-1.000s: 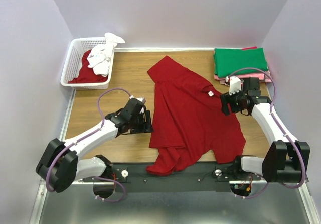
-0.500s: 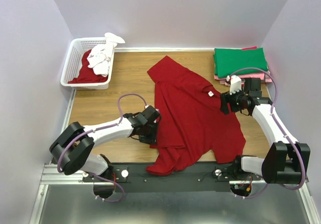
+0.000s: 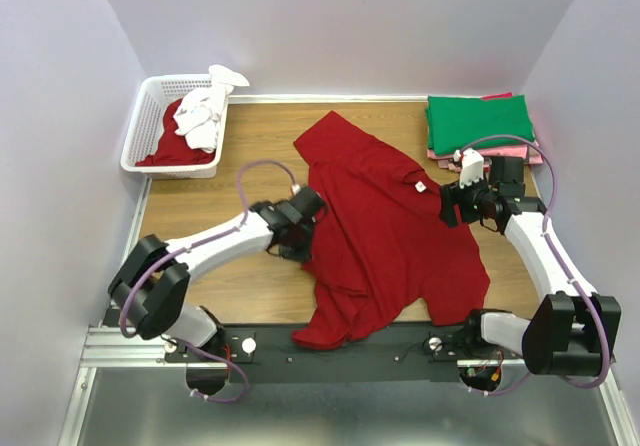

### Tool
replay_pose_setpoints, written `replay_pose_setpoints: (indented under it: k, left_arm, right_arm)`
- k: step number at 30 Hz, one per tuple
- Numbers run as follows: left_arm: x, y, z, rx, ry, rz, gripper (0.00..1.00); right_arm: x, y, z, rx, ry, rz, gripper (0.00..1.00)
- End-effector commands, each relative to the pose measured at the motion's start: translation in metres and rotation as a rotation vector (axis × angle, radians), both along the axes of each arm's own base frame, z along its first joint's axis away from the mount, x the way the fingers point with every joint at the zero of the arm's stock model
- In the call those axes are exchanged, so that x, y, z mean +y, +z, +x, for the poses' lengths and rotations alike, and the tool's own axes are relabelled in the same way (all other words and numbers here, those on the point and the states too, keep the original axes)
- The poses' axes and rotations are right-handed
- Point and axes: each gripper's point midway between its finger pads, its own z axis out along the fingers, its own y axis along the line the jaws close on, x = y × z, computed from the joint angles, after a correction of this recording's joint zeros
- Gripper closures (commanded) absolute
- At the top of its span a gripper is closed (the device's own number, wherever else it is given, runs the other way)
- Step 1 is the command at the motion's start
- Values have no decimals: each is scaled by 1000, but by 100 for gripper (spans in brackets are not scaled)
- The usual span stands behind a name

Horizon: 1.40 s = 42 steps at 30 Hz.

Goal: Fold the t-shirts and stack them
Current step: Flatten the tshirt out

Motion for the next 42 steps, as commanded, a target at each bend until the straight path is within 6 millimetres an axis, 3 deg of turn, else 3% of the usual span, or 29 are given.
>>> replay_pose_setpoints:
  k: [1, 2, 6, 10, 20, 25, 29, 30, 33, 37, 40, 42]
  left_arm:
    - [56, 38, 62, -178, 140, 115, 100]
    - [84, 39, 80, -184, 206, 130, 100]
    - [138, 41, 112, -222, 358, 154, 100]
    - [143, 41, 131, -235, 412, 126, 100]
    - [235, 41, 156, -292, 773, 136, 99]
    - [247, 26, 154, -257, 825, 111, 94]
    - [270, 22, 137, -224, 941, 182, 66]
    - [274, 23, 135, -229, 967, 190, 63]
    - [289, 39, 129, -262, 1025, 201, 52]
    - [290, 61, 128, -324, 1045, 122, 50]
    - [279, 88, 134, -414, 947, 31, 34]
    - [248, 116, 145, -530, 764, -138, 32]
  right_arm:
    - [3, 5, -1, -26, 6, 25, 20]
    - [2, 5, -1, -28, 5, 23, 20]
    - [3, 8, -1, -42, 9, 25, 20]
    - [3, 10, -2, -47, 10, 24, 19]
    - [4, 13, -3, -60, 18, 29, 19]
    - [5, 14, -3, -62, 20, 31, 19]
    - [6, 14, -4, -62, 25, 37, 19]
    - [7, 14, -4, -62, 26, 38, 19]
    - [8, 12, -4, -56, 33, 45, 19]
    - [10, 8, -5, -43, 40, 52, 19]
    - [12, 6, -6, -35, 56, 63, 18]
    - [16, 4, -6, -24, 77, 77, 18]
